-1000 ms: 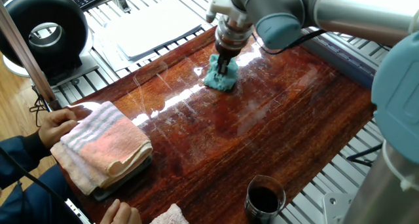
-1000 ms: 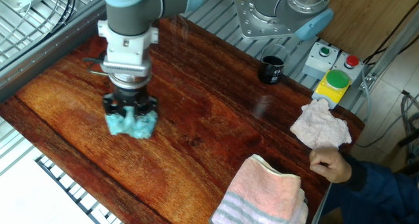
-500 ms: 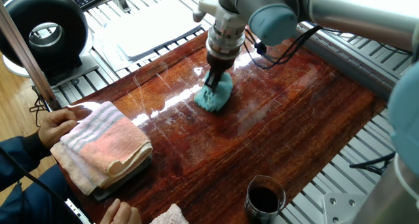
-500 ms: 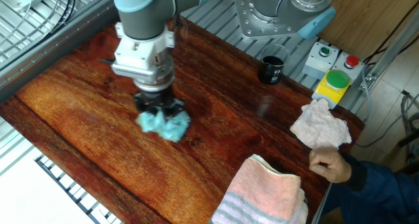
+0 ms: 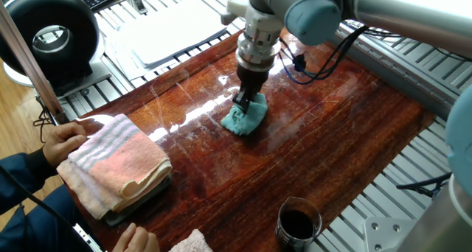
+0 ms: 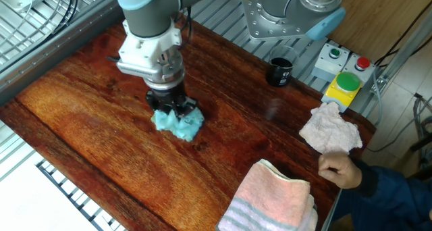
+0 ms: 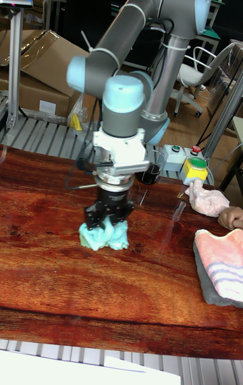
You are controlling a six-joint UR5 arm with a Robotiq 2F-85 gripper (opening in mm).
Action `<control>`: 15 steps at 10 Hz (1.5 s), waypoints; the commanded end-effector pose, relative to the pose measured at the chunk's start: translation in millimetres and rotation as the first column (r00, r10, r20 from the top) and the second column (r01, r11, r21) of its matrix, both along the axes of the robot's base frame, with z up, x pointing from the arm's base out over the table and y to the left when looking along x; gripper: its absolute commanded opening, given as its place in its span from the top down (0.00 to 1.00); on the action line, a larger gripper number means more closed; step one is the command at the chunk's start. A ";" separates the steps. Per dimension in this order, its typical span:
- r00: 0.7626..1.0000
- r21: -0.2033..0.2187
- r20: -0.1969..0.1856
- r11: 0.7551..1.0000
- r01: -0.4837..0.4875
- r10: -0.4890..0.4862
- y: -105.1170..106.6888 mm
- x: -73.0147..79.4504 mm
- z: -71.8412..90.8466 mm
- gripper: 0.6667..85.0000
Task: Clean the table with a cloth
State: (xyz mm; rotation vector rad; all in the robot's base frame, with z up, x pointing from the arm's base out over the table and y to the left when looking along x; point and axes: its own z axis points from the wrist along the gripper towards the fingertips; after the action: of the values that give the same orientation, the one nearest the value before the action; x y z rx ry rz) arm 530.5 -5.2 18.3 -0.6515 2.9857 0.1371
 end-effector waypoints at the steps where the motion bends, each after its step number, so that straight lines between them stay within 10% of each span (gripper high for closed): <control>1: 0.976 -0.116 0.067 0.974 -0.197 0.205 -68.5 17.1 -3.1 1.00; 4: 0.932 -0.215 0.104 0.923 -0.319 0.346 -107.5 38.2 1.5 1.00; 7: 0.792 -0.435 0.107 0.745 -0.506 0.601 -160.4 75.2 11.4 1.00; 9: 0.771 -0.456 0.084 0.712 -0.533 0.631 -173.2 70.6 7.4 1.00; 15: 0.972 -0.158 0.057 0.963 -0.216 0.227 -69.0 20.9 -2.6 1.00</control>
State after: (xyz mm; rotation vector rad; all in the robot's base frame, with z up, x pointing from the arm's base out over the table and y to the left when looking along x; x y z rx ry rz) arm 573.5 -119.1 16.1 -1.2329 2.7123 -0.2771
